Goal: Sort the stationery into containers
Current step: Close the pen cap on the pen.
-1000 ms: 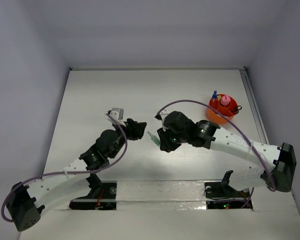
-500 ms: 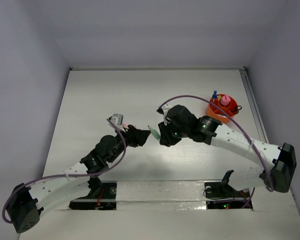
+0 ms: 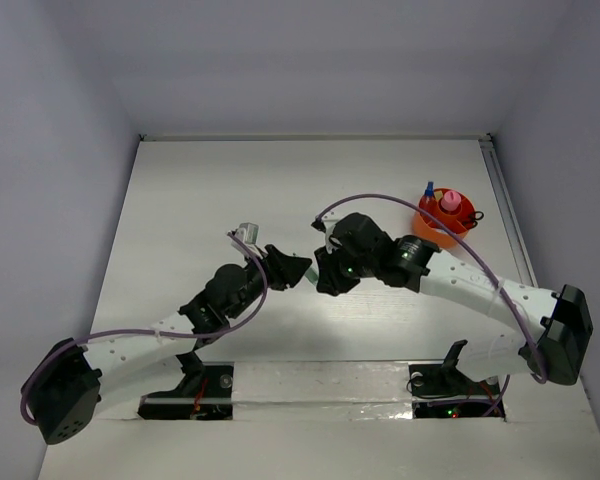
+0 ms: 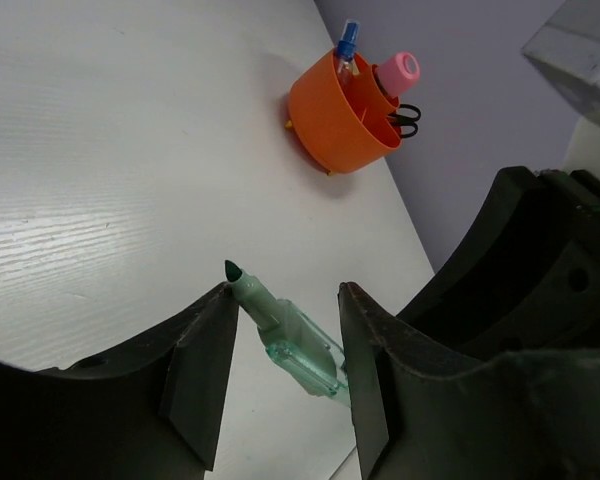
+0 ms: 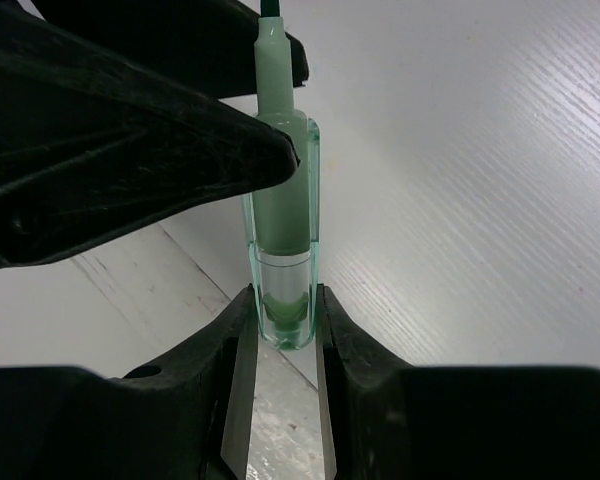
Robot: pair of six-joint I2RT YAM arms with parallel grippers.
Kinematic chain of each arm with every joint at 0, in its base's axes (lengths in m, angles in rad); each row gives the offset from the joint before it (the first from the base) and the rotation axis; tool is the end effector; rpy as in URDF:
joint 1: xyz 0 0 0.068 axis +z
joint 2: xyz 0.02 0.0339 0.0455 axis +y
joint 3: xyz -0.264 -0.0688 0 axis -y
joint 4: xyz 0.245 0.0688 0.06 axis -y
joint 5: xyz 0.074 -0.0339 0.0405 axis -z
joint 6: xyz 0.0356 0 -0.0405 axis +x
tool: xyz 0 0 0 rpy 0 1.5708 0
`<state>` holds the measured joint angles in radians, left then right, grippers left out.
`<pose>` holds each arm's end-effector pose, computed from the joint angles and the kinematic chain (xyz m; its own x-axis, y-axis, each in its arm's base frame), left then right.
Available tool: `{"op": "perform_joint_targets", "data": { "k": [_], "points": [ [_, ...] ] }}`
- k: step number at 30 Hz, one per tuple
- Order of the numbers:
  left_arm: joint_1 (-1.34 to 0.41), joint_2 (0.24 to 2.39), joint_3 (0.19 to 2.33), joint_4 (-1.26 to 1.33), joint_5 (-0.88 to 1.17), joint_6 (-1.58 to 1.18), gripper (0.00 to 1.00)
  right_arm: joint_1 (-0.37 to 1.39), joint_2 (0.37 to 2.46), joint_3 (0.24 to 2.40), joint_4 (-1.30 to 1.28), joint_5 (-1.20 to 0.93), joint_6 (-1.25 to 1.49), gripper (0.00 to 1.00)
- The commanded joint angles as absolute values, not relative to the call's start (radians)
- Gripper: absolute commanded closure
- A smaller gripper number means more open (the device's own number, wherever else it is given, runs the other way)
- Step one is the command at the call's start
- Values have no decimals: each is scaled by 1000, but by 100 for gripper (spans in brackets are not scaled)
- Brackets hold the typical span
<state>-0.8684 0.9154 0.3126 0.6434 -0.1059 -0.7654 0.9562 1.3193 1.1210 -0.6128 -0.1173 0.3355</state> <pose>0.1348 -0.1535 0.2378 -0.4597 -0.5233 -0.7175 0.5163 0.4999 -0.6953 0.1590 0.2325 0.3005 -0.6772 -0.3925 -0.6224 -0.6724 0.6736 0.3069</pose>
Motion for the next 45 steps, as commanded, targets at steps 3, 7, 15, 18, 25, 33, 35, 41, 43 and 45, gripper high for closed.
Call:
{"op": "perform_joint_targets", "data": {
  "k": [3,7,15,18,25,33,35,41,43,45],
  "points": [
    [-868,899,385,686,-138,-719,59,959,1322,1097,-578,-144,325,100],
    [-868,903,394,687,-130,-712,56,959,1328,1089,-581,-152,325,100],
    [-868,949,394,775,-6,-730,47,959,1358,1104,-565,-156,325,100],
    [-868,945,376,804,-5,-755,47,959,1373,1118,-568,-164,325,100],
    [-868,913,331,882,74,-796,47,959,1351,1111,-546,-135,328,100],
    [-868,763,314,734,-44,-729,39,924,1286,1124,-554,-141,325,100],
    [-868,695,311,640,-121,-707,37,910,1263,1121,-558,-161,322,100],
    [-868,653,302,554,-146,-715,40,910,1252,1129,-571,-161,318,100],
    [-868,687,307,557,-132,-722,44,901,1250,1132,-565,-166,316,100],
    [-868,715,311,577,-117,-727,45,900,1253,1132,-557,-175,313,100]
  ]
}}
